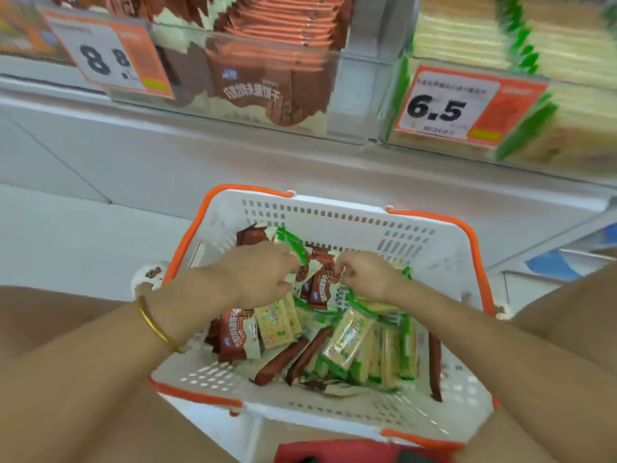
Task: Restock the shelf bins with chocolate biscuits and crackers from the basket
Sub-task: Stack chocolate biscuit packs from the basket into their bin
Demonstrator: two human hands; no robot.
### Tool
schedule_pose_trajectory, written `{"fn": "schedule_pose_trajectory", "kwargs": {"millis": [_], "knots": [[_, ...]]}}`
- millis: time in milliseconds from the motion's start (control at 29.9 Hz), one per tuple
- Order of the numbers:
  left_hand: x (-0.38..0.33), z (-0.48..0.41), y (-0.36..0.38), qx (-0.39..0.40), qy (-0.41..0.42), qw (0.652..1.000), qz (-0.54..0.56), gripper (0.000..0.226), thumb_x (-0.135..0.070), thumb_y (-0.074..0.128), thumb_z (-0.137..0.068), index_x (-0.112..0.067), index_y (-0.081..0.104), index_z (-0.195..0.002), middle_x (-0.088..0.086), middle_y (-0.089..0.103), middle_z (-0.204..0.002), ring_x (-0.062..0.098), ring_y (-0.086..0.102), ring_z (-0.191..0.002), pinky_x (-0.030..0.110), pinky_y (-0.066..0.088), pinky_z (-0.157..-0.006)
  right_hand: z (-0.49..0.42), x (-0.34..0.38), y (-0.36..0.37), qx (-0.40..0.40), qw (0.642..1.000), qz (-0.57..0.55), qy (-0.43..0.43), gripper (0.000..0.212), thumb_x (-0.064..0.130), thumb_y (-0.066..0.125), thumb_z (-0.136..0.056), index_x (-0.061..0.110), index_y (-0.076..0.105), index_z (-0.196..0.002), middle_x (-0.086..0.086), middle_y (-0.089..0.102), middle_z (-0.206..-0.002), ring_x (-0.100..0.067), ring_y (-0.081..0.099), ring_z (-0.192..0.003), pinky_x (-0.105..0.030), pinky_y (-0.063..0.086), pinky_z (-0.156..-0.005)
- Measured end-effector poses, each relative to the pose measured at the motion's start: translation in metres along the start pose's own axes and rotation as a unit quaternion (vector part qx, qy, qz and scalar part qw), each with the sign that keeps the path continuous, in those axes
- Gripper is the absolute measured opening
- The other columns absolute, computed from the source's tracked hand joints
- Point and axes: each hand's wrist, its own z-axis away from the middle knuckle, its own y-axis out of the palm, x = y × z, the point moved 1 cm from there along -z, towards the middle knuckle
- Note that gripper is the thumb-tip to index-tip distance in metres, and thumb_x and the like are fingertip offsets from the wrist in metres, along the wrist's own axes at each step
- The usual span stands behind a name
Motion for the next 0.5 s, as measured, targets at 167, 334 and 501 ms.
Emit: {"fn": "schedule_pose_trajectory", "kwargs": {"millis": [167,334,501], "knots": [[0.008,-0.002,0.009,0.039,-0.022,0.999,-0.017,0.037,-0.036,0.04,-0.099,-0.02,0.046,-0.132,0.004,0.048,-0.122,0.022,0.046,-0.115,0.038,0.045,-0.091,-0.014,-0.004,0.033,0.088,0.996,0.022,0.011,0.02,0.018,0.053,-0.094,0.01,0.058,-0.111,-0.007,0.061,-0.112,-0.023,0.057,-0.103,-0.033,0.048,-0.083],[0.025,-0.006,0.011,0.085,-0.064,0.994,-0.031,0.038,-0.037,0.041,-0.098,-0.021,0.047,-0.131,0.004,0.051,-0.127,0.024,0.046,-0.118,0.04,0.044,-0.094,-0.029,0.022,0.065,0.121,0.988,-0.098,0.021,0.026,0.027,0.06,-0.092,0.005,0.061,-0.104,-0.008,0.063,-0.101,-0.026,0.06,-0.098,-0.034,0.047,-0.082],[0.039,-0.009,0.012,0.091,-0.096,0.991,-0.017,0.03,-0.036,0.041,-0.098,-0.018,0.05,-0.121,0.005,0.054,-0.123,0.024,0.049,-0.114,0.037,0.044,-0.09,-0.043,0.055,0.109,0.124,0.982,-0.116,0.086,0.062,0.043,0.061,-0.089,0.005,0.041,-0.133,-0.01,0.055,-0.125,-0.026,0.054,-0.113,-0.036,0.048,-0.091]]}}
